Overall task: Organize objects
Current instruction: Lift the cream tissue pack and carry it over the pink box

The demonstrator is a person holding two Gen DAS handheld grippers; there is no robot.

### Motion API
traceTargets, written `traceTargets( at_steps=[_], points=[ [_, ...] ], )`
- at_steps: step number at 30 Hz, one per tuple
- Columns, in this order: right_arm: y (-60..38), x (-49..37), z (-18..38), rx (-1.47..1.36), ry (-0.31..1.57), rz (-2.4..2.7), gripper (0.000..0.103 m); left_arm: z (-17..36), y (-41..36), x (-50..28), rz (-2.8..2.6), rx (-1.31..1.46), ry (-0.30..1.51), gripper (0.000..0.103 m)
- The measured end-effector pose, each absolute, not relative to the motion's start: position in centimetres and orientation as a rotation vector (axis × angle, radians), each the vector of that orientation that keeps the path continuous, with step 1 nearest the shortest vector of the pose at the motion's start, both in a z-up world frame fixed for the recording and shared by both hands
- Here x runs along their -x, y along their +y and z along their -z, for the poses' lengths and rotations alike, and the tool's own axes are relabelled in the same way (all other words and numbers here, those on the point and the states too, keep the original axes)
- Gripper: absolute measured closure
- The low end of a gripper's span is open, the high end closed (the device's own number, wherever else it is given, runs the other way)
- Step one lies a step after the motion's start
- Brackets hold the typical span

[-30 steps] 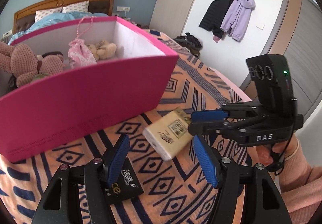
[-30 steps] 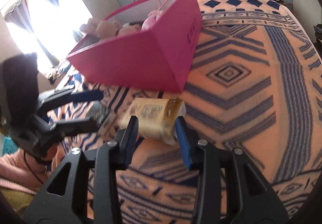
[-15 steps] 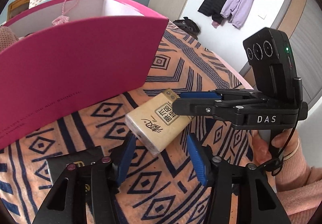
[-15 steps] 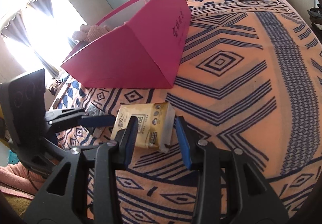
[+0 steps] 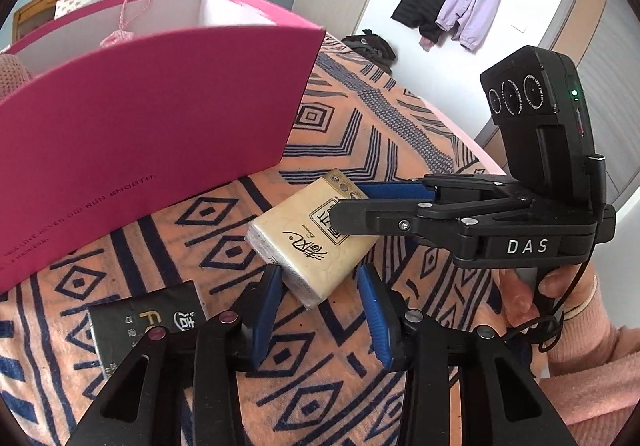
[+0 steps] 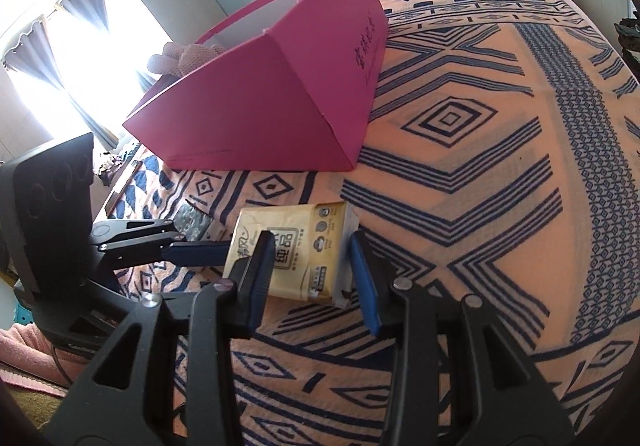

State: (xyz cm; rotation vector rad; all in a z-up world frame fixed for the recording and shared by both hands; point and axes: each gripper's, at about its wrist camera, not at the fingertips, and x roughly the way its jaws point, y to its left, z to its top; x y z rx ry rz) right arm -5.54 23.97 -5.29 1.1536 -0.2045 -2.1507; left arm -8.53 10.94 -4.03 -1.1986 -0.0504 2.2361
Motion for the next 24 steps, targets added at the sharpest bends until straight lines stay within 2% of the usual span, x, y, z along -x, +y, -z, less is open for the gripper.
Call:
traceTargets(
  at_steps=[24],
  points=[
    [22.6, 3.4, 1.1, -1.026, -0.163, 2.174, 0.061, -0.6, 8.9, 6.7, -2.341, 1.033, -0.022, 0.063]
  ],
)
